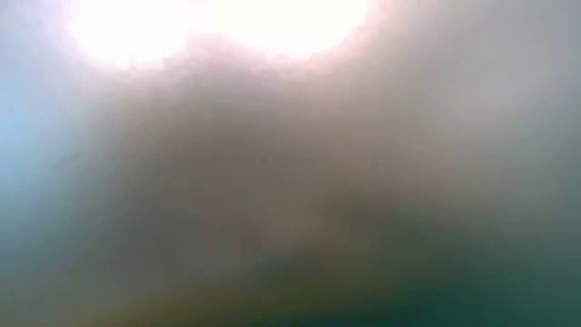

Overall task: Sort Maruchan noodles
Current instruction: Put the red noodle pack into the orange bin

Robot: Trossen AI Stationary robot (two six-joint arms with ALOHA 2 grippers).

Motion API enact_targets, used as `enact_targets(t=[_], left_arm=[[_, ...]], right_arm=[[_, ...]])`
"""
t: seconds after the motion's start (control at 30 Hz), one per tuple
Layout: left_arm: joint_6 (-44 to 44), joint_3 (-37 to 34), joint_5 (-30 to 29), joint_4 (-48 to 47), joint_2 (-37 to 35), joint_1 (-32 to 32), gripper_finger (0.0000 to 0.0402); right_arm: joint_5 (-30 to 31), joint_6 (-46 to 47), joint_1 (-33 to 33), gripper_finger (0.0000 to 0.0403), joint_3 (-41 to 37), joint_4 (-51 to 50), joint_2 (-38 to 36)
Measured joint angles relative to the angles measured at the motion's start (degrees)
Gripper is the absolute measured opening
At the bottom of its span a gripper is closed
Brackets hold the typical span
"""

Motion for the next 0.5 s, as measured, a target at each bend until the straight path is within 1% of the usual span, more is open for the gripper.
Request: enact_targets(t=[0.27,0.5], left_arm=[[-1.31,0.0,-0.46,-0.52,0.38,0.45,0.0125],[-1.49,0.2,-0.66,0.13,1.12,0.78,0.0125]], right_arm=[[-9.46,1.27,-3.48,0.0221,0.0,-0.18,0.0],[-11.9,1.52,-5.84,0.0221,0.0,-0.84,-1.63]])
